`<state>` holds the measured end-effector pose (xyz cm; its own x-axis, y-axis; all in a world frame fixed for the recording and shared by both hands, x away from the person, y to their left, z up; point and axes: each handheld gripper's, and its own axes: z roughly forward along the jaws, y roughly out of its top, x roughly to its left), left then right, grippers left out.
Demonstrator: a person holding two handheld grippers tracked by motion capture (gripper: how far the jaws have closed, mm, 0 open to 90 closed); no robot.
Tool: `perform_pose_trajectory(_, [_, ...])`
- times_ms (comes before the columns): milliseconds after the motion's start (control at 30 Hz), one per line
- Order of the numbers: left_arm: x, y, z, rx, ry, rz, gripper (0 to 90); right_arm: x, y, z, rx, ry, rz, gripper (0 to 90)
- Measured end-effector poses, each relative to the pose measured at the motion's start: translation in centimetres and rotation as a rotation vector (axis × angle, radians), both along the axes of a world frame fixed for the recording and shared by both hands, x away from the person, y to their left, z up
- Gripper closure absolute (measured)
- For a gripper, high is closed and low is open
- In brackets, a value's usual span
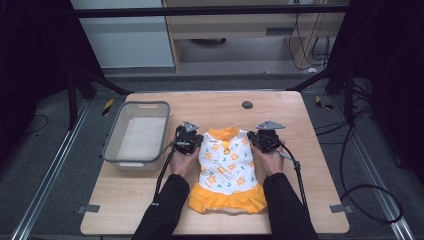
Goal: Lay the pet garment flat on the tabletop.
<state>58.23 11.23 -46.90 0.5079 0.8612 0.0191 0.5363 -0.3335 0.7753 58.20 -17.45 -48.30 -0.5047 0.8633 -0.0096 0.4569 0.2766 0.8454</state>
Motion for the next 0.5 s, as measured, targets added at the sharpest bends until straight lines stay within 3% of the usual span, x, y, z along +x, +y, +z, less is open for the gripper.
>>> perform_pose_trajectory(67, [0.3, -0.2, -0.3, 0.022, 0.009, 0.005, 80.5, 0.3, 0.2, -0.2, -0.029, 0.017, -0.009, 80.6])
perform_pose_trajectory(133, [0.5, -0.2, -0.6, 0.012, 0.038, 0.01, 76.7, 0.3, 0.2, -0.2, -0.027, 0.028, -0.02, 76.8])
perform_pose_trajectory(167, [0.5, 0.0, -0.6, -0.004, 0.052, 0.013, 73.9, 0.2, 0.1, 0.0, -0.025, 0.023, -0.024, 74.8])
perform_pose_trajectory(200, [0.4, 0.4, -0.4, -0.051, 0.058, 0.014, 69.2, 0.0, -0.3, 0.5, -0.003, 0.025, -0.031, 70.4])
perform_pose_trajectory(333, [0.1, 0.8, 0.5, -0.074, 0.035, -0.001, 66.7, -0.6, -1.0, 1.8, 0.003, -0.007, -0.028, 69.5])
perform_pose_trajectory(367, [-0.2, 1.0, 1.2, -0.079, 0.01, -0.016, 66.7, -1.4, -1.5, 3.1, 0.028, -0.017, -0.025, 70.7])
perform_pose_trajectory(500, [-0.6, 0.7, 1.6, -0.088, 0.011, -0.052, 68.9, -3.1, -1.7, 4.5, 0.051, -0.025, -0.002, 74.5])
